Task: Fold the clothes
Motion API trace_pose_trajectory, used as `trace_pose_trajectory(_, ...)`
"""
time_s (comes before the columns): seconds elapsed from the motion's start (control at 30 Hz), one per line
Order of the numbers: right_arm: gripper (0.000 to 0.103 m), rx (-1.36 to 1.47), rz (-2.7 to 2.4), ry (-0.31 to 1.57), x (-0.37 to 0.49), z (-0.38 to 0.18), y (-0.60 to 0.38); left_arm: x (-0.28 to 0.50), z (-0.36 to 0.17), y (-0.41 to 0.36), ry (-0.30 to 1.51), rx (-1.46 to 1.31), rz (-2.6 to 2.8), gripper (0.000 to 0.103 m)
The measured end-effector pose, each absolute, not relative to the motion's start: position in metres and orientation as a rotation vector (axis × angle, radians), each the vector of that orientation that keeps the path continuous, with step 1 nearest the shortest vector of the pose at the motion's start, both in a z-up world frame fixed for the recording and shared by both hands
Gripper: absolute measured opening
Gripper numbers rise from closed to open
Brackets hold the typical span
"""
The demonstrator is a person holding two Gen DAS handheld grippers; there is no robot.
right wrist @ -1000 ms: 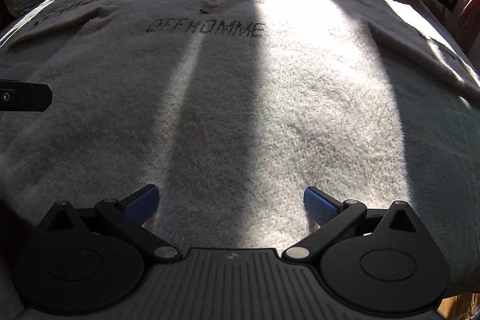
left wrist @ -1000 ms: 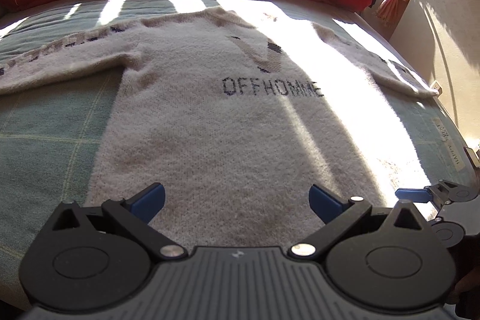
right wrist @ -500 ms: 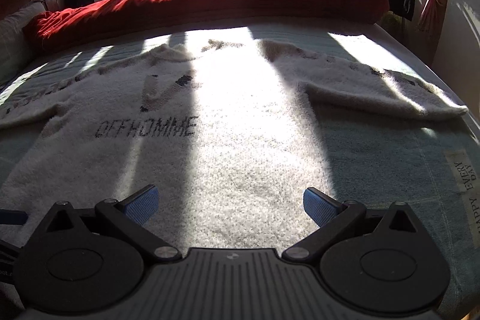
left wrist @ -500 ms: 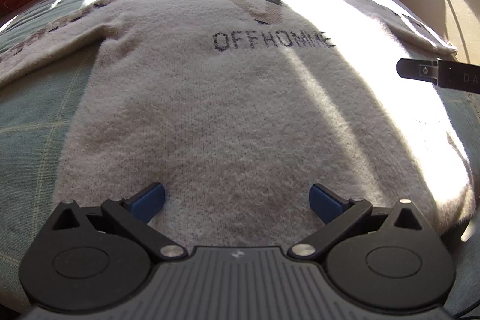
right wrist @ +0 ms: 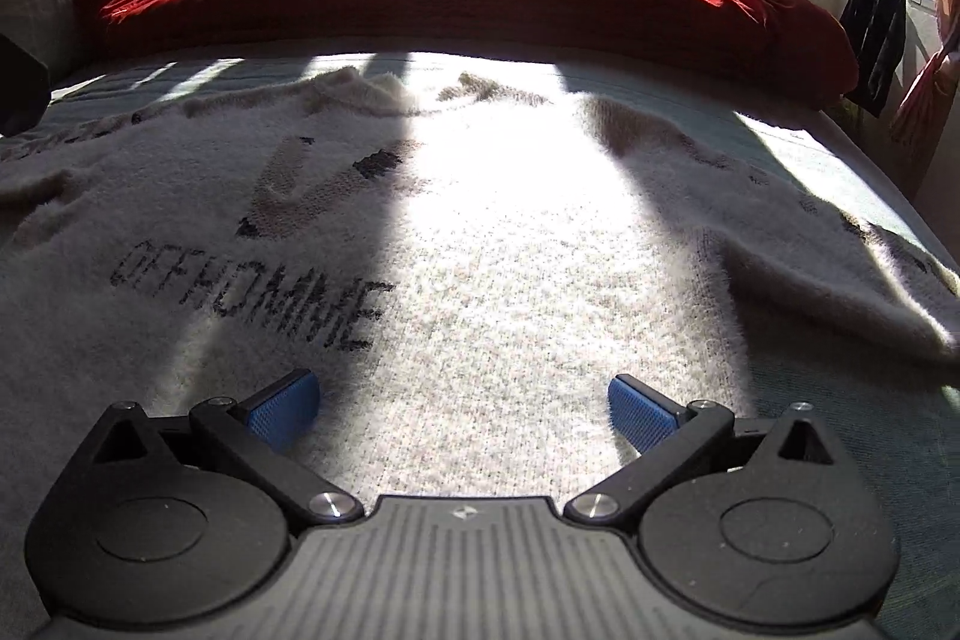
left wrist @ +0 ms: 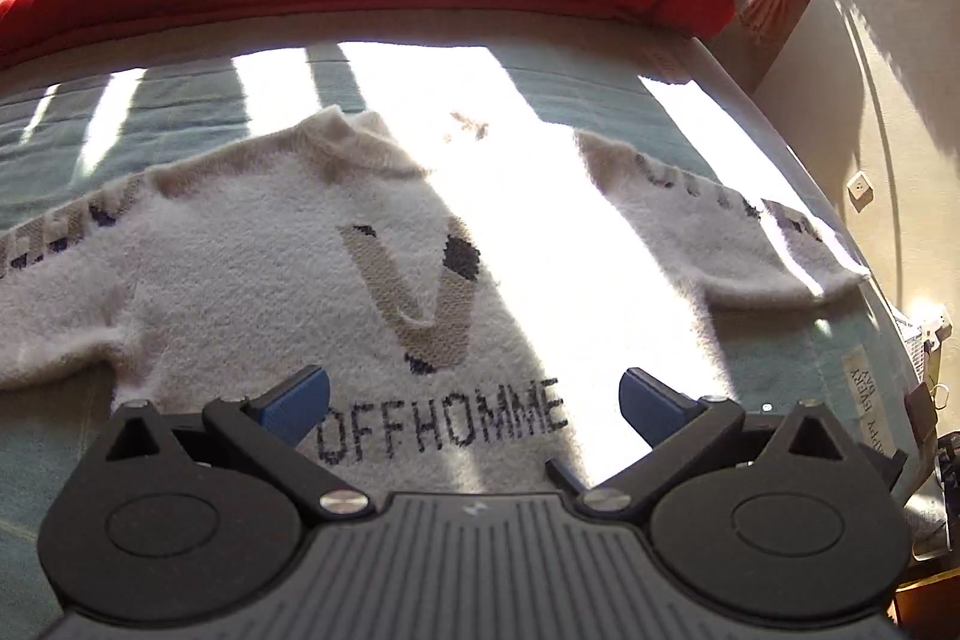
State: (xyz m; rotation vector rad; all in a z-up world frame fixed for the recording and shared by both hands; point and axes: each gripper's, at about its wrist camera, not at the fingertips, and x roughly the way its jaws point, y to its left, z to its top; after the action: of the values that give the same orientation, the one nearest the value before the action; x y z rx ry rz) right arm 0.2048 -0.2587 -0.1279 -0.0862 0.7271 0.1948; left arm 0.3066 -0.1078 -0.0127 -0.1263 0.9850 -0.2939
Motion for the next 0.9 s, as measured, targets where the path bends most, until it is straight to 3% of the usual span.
trace_pose_trajectory(0.13,0.103,-0.089,0.235,0.676,0.192,-0.130,-0.264,0.397,-0.018,-0.173,1.017,-0.204,-0.474,0.102)
trace_pose_trajectory(0.33,0.103,-0.058,0.290,0.637,0.182,-0.132,-0.276,0.487,-0.070,-0.250,1.105,-0.172,-0.558,0.102)
trace_pose_trajectory(0.67,0.103,0.021,0.349,0.617,0.181,-0.135,-0.292,0.541,-0.130,-0.275,1.147,-0.178,-0.578,0.102)
trace_pose_trajectory(0.9,0.103,0.053,0.361,0.612,0.182,-0.136,-0.296,0.558,-0.130,-0.285,1.154,-0.168,-0.549,0.102)
